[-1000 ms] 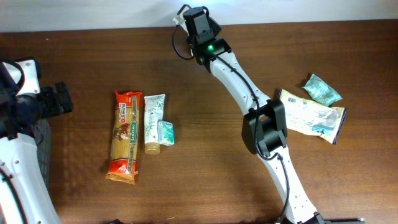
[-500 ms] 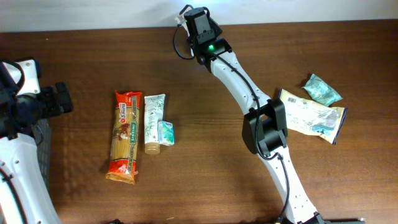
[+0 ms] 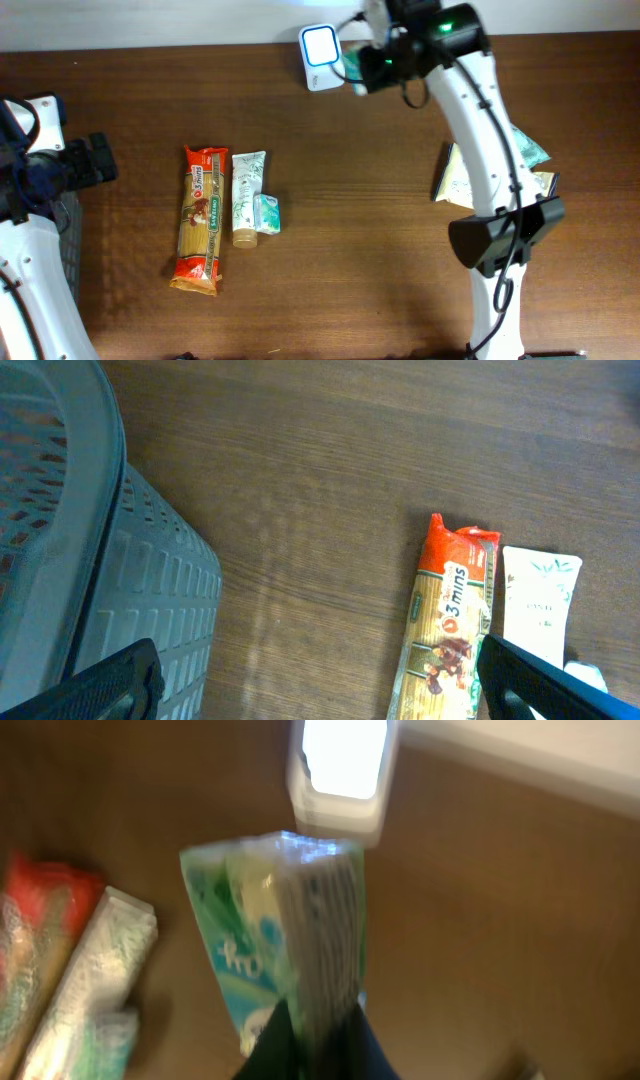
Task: Scan the item barcode
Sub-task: 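Carry the Kleenex pack right and release it on the bag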
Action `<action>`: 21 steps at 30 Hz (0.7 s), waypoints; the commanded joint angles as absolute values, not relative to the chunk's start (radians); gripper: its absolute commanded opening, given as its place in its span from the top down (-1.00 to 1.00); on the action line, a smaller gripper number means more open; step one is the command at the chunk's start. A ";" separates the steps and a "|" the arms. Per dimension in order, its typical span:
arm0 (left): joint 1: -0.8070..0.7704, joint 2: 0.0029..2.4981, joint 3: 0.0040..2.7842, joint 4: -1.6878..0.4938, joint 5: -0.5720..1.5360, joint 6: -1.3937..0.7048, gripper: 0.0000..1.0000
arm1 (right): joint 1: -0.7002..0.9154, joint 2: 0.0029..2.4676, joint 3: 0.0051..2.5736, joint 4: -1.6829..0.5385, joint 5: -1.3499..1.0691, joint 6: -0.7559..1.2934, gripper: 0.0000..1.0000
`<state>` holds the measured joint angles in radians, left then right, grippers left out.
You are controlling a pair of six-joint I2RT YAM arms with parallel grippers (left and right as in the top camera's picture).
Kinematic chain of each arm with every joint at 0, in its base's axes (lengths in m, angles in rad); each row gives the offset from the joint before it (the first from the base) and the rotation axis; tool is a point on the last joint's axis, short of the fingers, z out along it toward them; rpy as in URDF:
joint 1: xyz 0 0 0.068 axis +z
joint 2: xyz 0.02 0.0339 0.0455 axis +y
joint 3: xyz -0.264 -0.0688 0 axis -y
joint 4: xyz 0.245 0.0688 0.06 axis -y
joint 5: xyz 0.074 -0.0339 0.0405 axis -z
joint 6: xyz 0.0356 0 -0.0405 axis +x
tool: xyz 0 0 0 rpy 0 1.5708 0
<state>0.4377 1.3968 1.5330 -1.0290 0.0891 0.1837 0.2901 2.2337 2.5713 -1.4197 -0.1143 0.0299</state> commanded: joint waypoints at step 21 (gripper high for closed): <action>0.436 1.392 1.533 -1.026 0.089 0.200 -0.98 | -0.183 2.243 2.193 -1.661 -0.064 0.213 -0.12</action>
